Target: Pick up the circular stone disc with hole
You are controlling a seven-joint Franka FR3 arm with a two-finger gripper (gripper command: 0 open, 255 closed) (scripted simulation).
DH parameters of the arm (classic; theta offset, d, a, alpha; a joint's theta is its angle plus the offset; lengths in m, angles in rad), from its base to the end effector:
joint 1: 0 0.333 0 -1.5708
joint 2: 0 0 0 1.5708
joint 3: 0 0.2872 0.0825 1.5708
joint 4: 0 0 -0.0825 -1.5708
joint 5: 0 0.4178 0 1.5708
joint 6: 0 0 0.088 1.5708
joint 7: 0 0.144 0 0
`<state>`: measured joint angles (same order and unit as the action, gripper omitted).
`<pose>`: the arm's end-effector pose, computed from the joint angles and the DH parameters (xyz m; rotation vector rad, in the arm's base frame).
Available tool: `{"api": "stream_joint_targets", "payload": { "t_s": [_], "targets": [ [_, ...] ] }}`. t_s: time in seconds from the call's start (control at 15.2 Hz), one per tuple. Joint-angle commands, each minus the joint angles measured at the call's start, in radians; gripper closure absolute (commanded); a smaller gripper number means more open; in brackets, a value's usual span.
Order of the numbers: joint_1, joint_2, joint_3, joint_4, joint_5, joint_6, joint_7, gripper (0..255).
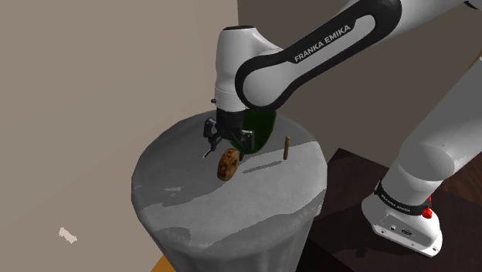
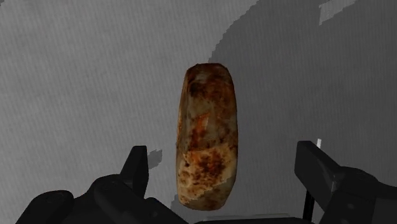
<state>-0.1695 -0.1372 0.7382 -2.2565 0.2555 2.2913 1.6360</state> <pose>0.4618 0.3074 0.3351 -2.4283 1.6990 0.0513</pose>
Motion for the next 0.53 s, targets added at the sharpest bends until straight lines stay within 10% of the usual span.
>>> {"api": "stream_joint_targets", "payload": {
  "t_s": [0.0, 0.07, 0.46],
  "targets": [
    [-0.004, 0.022, -0.001, -0.027, 0.0, 0.009, -0.001, 0],
    [-0.005, 0.027, 0.001, -0.016, -0.006, 0.003, 0.005, 255],
    [0.01, 0.014, 0.017, -0.033, 0.005, 0.014, 0.028, 255]
  ]
}}
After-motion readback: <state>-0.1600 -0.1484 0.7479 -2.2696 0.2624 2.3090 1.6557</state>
